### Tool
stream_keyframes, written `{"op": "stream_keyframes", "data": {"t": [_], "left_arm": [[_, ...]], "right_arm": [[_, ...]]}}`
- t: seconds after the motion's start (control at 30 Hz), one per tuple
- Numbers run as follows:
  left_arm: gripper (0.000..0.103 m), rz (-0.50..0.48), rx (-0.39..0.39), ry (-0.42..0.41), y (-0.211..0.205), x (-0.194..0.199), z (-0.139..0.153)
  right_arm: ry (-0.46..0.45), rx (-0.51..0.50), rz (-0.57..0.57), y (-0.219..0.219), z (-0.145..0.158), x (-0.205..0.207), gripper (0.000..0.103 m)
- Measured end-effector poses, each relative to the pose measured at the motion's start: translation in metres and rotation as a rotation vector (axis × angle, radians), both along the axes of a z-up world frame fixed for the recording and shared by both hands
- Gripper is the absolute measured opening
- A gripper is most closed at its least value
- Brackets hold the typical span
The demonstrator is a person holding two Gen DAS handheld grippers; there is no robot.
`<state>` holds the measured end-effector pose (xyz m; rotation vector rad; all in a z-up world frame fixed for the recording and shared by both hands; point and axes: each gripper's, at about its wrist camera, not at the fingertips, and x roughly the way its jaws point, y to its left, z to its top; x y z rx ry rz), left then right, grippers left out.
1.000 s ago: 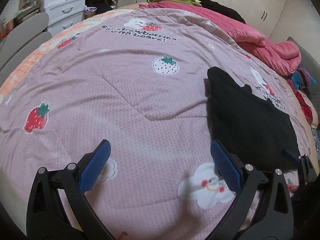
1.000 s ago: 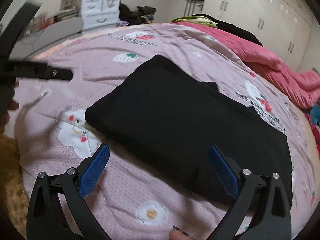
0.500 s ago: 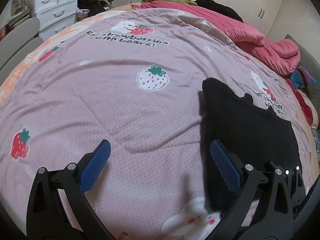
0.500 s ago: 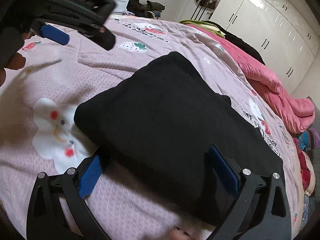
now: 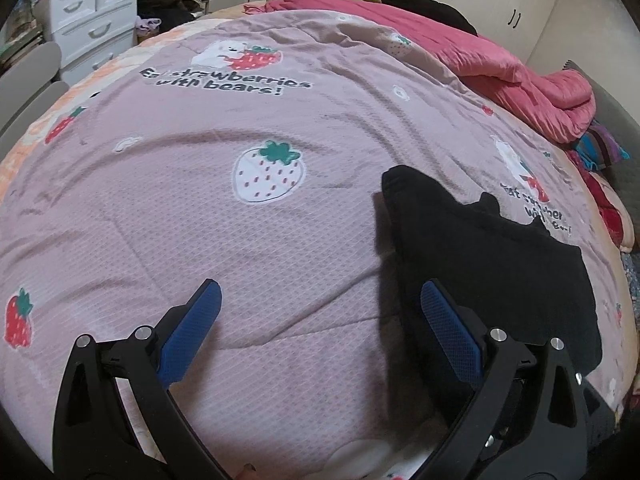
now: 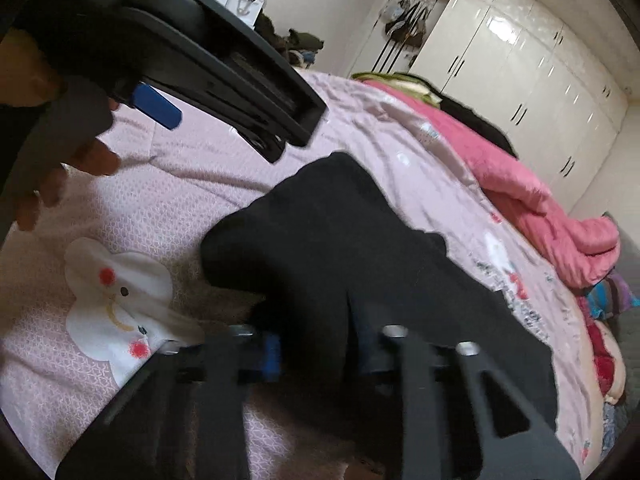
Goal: Fold small clothes
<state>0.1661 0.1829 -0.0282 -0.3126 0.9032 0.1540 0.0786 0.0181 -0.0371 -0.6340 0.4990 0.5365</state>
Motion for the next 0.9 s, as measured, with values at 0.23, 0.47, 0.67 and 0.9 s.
{"op": "stream_keyframes", "data": {"t": [0.23, 0.47, 0.67, 0.9], "left_arm": [[0.094, -0.053, -0.08, -0.013, -0.015, 0.018, 0.011], [0.094, -0.115, -0.153, -0.013, -0.04, 0.041, 0.017], [0.094, -0.148, -0.217, -0.033, -0.059, 0.052, 0.02], [0.054, -0.217, -0.256, -0.058, -0.084, 0.059, 0.03]], "right_arm": [[-0.035, 0.054, -0.01, -0.018, 0.016, -0.004, 0.013], [-0.026, 0.128, -0.036, -0.038, 0.028, -0.001, 0.012], [-0.05, 0.178, -0.072, -0.053, 0.037, -0.003, 0.011], [-0.081, 0.218, -0.117, -0.071, 0.046, -0.006, 0.011]]}}
